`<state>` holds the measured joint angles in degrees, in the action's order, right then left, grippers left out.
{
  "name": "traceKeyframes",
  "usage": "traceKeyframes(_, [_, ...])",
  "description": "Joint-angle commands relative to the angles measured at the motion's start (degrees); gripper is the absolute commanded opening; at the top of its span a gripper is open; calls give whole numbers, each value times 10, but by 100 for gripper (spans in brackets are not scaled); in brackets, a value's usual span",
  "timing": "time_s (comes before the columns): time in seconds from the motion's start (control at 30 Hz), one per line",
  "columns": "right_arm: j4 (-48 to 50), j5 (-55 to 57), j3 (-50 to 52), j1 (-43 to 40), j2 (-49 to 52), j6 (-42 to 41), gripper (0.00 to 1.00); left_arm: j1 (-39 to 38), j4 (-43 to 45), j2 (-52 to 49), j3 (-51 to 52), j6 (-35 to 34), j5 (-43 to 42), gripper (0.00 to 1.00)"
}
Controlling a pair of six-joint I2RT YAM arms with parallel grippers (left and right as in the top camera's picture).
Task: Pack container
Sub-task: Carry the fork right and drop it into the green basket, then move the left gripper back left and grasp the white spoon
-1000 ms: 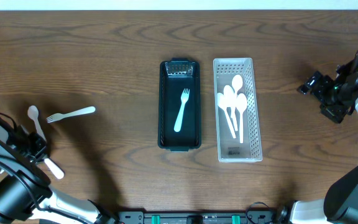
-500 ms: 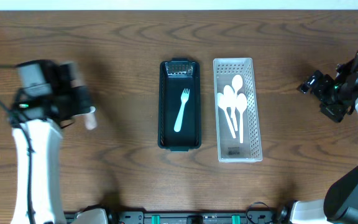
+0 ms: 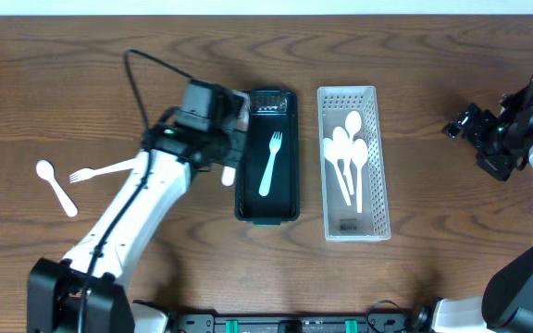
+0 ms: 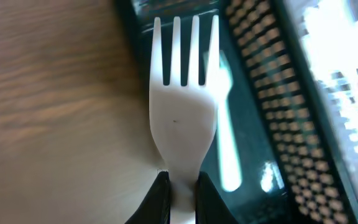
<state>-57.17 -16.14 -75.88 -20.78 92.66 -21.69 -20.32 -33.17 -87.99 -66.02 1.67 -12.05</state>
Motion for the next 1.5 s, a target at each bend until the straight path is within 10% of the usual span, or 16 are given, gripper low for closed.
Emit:
traceKeyframes(0.0, [-1, -9, 3, -2, 2, 7, 99, -30, 12, 5, -1, -34, 5, 6])
traceKeyframes(0.27, [-3, -9, 3, -2, 2, 7, 99, -49, 11, -27, 0, -90, 9, 6])
traceKeyframes(0.5, [-3, -9, 3, -2, 2, 7, 99, -49, 15, -46, -2, -93, 9, 36])
traceKeyframes(0.8, [-10, -8, 3, -2, 2, 8, 99, 0, -24, 51, -69, -88, 104, 36])
traceKeyframes(1.0, [-14, -8, 3, -2, 2, 8, 99, 177, -154, 88, -65, -88, 303, 54])
traceKeyframes(1.47, [-30, -8, 3, -2, 2, 12, 99, 570, -112, -101, -54, -70, 124, 55])
